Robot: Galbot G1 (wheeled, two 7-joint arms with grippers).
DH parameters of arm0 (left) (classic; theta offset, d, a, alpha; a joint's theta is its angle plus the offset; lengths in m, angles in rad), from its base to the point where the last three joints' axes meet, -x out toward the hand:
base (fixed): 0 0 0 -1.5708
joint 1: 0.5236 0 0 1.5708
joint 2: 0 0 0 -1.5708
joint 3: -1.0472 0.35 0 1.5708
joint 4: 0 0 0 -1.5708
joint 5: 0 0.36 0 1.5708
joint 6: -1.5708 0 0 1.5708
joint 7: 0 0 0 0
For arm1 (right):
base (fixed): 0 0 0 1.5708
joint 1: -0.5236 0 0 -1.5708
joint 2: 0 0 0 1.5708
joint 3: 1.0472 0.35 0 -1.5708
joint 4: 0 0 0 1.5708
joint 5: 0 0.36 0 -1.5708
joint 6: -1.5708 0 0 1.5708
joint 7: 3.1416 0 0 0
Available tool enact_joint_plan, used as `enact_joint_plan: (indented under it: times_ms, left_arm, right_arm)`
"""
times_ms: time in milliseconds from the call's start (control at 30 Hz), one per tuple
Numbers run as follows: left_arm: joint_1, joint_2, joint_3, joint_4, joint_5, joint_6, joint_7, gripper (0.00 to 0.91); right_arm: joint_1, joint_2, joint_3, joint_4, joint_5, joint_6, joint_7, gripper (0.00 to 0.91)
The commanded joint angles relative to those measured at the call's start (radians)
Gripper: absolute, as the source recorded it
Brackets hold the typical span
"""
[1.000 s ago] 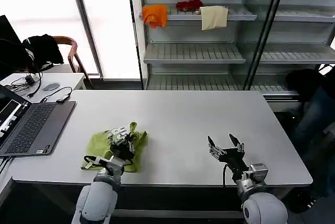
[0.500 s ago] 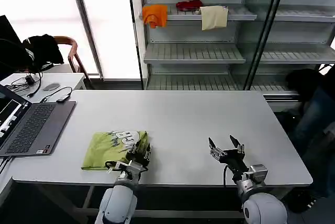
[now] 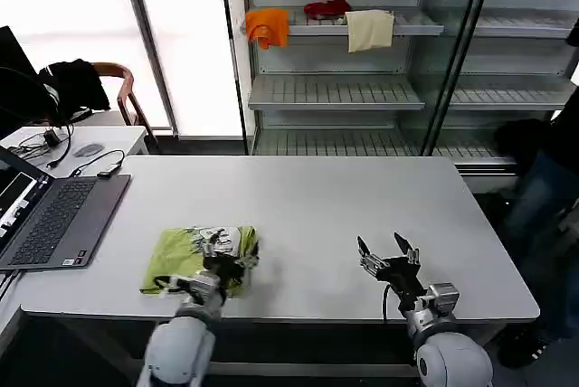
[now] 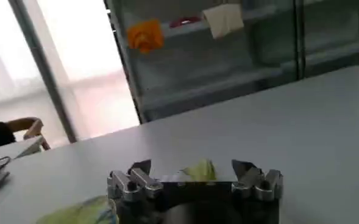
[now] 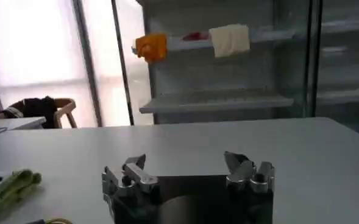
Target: Fold and organize the clothes.
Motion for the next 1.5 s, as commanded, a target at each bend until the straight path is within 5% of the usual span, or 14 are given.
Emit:
enact_joint_plan:
  times_ms: [33,167,1033,1133,1367,1500]
  left_arm:
    - [-0.008,0.206,-0.353,0.005,-0.398,0.011,0.003,0.907]
    - [0.010,0.249,-0.401,0.058,-0.476,0.024,0.013,0.907]
    - [0.010,0.158,-0.302,0.220,-0.463,0.006,0.035,0.887]
    - [0.012,0.151,-0.299,0.223,-0.468,-0.005,0.047,0.705]
    - [0.016,0.127,-0.285,0.217,-0.476,-0.019,0.067,0.081]
    - [0.012,0.115,-0.277,0.218,-0.479,-0.039,0.066,0.010]
  right_arm:
    - [0.004,0.006,-0.013,-0.002,-0.007,-0.002,0.001,0.907]
    - [0.014,0.019,-0.031,-0.009,-0.023,-0.005,0.004,0.907]
    - [-0.011,0.016,-0.012,-0.002,-0.034,-0.005,0.007,0.907]
    - [-0.009,0.017,-0.014,-0.005,-0.034,-0.004,0.008,0.907]
    - [-0.003,0.017,-0.019,-0.006,-0.034,-0.004,0.009,0.907]
    - [-0.011,0.017,-0.024,0.004,-0.034,-0.003,0.003,0.907]
